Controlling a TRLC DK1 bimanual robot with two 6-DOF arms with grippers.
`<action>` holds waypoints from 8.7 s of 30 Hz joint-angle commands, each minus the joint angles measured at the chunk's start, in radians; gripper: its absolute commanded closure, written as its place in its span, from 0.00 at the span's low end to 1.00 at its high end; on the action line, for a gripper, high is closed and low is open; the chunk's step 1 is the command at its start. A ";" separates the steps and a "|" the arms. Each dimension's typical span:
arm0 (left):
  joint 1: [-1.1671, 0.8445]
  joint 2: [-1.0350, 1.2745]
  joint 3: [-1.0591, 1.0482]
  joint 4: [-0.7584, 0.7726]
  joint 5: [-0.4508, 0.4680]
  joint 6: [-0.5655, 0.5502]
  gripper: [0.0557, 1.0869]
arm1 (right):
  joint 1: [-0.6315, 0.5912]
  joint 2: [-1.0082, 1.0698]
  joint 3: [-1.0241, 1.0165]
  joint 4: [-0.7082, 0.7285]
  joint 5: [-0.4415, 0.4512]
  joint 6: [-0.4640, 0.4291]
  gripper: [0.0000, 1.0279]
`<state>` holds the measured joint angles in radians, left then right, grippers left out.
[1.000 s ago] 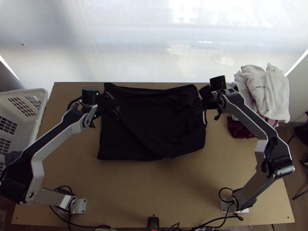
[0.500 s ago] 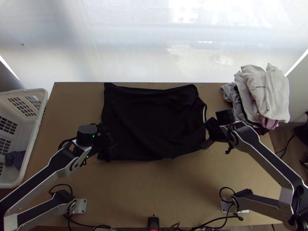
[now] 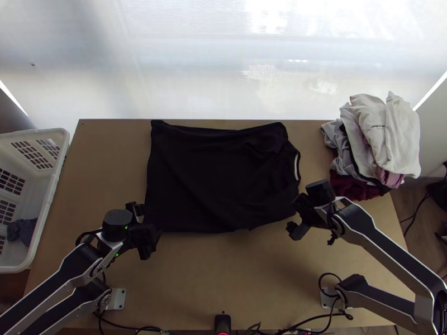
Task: Fold the t-shirt
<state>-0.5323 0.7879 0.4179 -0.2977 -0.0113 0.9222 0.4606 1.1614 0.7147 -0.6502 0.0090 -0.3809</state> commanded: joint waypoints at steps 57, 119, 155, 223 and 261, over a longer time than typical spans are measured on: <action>0.098 0.083 -0.097 0.066 0.126 0.109 0.20 | 0.234 0.041 -0.179 0.389 0.169 0.010 0.97; 0.239 0.198 0.406 -0.705 0.155 -0.209 0.94 | 0.110 -0.232 0.040 -0.322 -0.193 0.043 0.97; 0.466 0.172 1.219 -1.069 0.367 -0.545 0.94 | -0.189 -0.170 0.934 -0.715 -0.457 0.166 0.97; 0.428 0.780 0.957 0.026 0.103 -0.536 0.90 | -0.344 0.399 0.618 0.167 -0.311 0.036 0.97; 0.427 0.855 0.719 0.180 -0.013 -0.428 0.90 | -0.235 0.586 0.631 0.253 -0.164 0.043 0.97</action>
<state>-0.1234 1.7195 1.2488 -0.1287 -0.0269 0.4667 0.2249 1.8198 1.4292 -0.3859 -0.1562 -0.3382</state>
